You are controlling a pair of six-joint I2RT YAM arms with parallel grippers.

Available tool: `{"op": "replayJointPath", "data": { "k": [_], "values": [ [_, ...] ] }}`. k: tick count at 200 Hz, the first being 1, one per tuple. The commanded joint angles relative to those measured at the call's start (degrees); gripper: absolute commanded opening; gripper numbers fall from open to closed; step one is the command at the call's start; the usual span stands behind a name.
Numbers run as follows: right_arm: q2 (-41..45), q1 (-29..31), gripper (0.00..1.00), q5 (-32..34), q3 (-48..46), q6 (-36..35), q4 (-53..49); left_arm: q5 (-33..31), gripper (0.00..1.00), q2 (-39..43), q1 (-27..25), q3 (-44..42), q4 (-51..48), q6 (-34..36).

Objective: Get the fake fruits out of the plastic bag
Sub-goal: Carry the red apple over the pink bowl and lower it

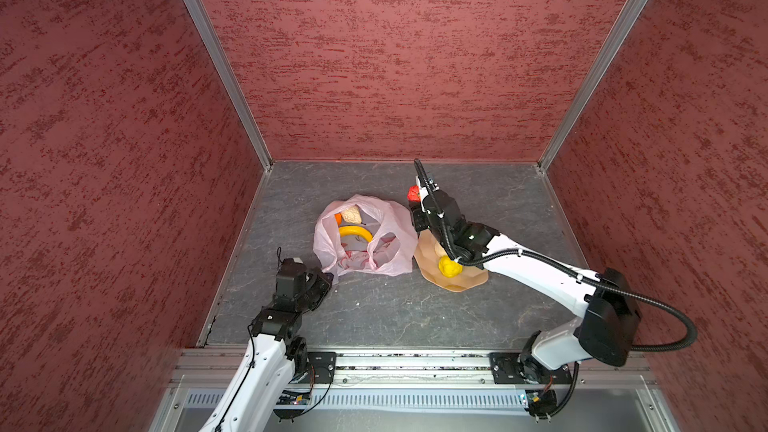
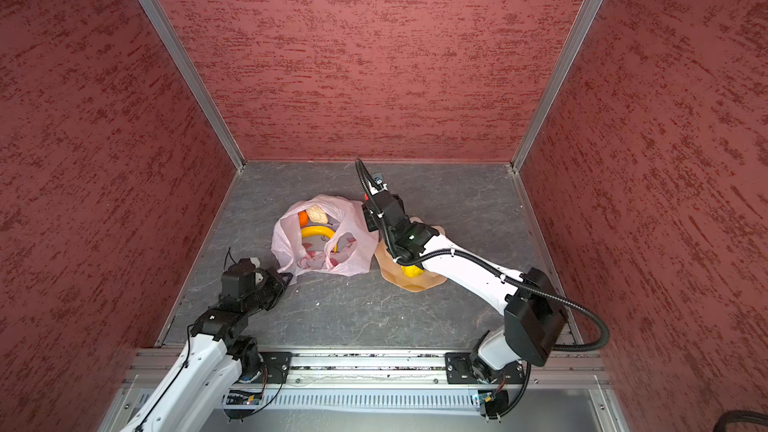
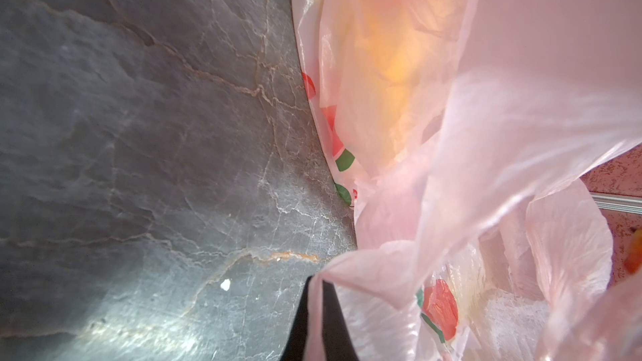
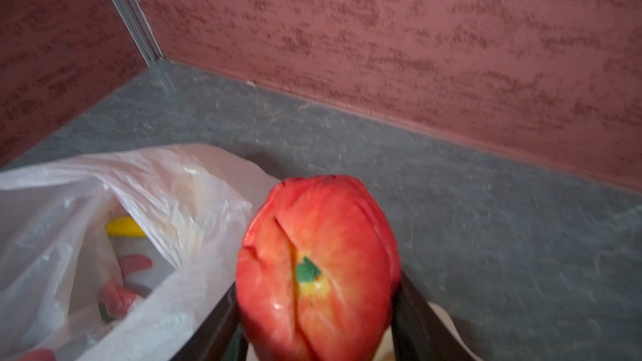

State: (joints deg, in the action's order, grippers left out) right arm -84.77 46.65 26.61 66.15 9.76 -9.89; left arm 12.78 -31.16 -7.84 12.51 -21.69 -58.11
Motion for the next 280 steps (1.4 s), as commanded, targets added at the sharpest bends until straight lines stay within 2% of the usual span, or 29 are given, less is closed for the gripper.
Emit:
{"op": "replayJointPath", "data": {
  "k": [1, 47, 88, 137, 212, 280],
  "values": [
    [3.9, -0.3, 0.43, 3.2, -2.7, 7.1, -7.2, -0.4, 0.0, -0.9, -0.4, -0.3, 2.6, 0.7],
    [6.5, -4.4, 0.43, 3.7, -6.4, 12.7, -10.2, -0.5, 0.0, -1.8, -0.5, 0.1, 3.1, 1.1],
    [7.1, -12.4, 0.43, -0.1, -10.0, 16.2, -10.0, -1.1, 0.0, -0.8, -0.8, -0.1, 2.4, 0.9],
    [4.2, -17.3, 0.43, -4.6, -11.9, 17.3, -7.9, -0.9, 0.0, -1.4, -1.1, 0.2, 3.1, 0.7],
    [-3.3, -19.1, 0.44, -8.9, -12.1, 17.7, -4.0, -1.0, 0.0, -1.0, -1.3, 0.1, 2.7, 0.6],
    [-5.5, -19.2, 0.5, -10.3, -13.6, 19.0, -2.3, -1.1, 0.0, -1.2, -1.5, 0.1, 2.7, 0.6]
  ]
}}
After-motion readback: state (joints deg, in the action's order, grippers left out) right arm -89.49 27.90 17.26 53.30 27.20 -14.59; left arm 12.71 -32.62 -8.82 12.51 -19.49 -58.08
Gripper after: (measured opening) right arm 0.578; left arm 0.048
